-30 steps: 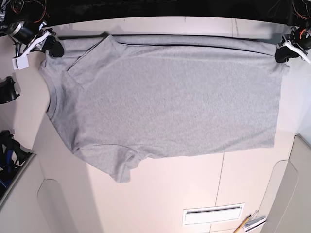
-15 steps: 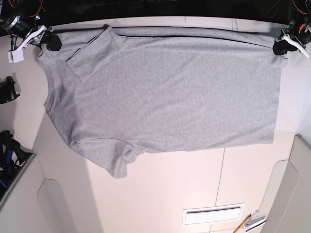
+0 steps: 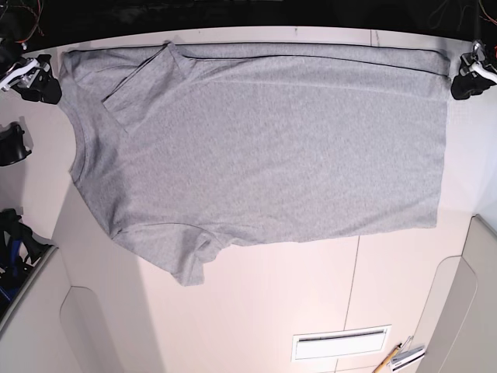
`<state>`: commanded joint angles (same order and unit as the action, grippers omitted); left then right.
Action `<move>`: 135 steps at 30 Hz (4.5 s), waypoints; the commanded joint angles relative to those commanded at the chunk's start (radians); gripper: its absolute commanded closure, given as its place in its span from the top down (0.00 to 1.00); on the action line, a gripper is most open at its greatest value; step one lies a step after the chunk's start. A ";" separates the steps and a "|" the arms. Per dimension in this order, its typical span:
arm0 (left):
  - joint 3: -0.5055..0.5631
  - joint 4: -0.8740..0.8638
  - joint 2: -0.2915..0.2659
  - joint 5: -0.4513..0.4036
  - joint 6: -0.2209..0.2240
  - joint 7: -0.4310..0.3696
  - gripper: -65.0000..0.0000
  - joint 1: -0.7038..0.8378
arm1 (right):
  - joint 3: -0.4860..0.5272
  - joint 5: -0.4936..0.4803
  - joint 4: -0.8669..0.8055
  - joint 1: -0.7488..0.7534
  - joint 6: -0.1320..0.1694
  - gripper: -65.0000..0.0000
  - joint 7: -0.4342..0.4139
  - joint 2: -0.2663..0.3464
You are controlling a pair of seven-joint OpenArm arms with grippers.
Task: Fold the T-shirt properly
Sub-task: 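Release the edge and move both grippers to the hem corners, then grasp the hem corners with both grippers, then fold the hem up over the shirt toward the collar with both grippers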
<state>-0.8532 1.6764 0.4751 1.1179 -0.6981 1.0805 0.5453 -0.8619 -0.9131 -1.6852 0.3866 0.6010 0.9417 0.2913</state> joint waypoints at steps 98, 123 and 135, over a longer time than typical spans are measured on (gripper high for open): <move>0.581 -0.635 0.221 -0.079 0.000 0.019 0.00 -0.749 | 0.444 0.330 0.317 -0.457 -0.004 0.00 -0.264 0.024; 0.581 -0.635 0.220 -0.063 0.000 0.019 0.00 -0.739 | 0.593 0.540 0.779 -0.807 -0.032 0.57 -0.475 -0.082; 0.581 -0.635 0.220 -0.060 0.000 0.020 0.00 -0.739 | 0.747 0.539 0.792 -0.805 -0.029 0.07 -0.471 -0.126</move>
<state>-0.2722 1.0416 0.6956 1.0584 -0.6981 1.1004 -0.1932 -0.1146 -0.3740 -0.8928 -0.4183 0.5720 0.4709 0.1650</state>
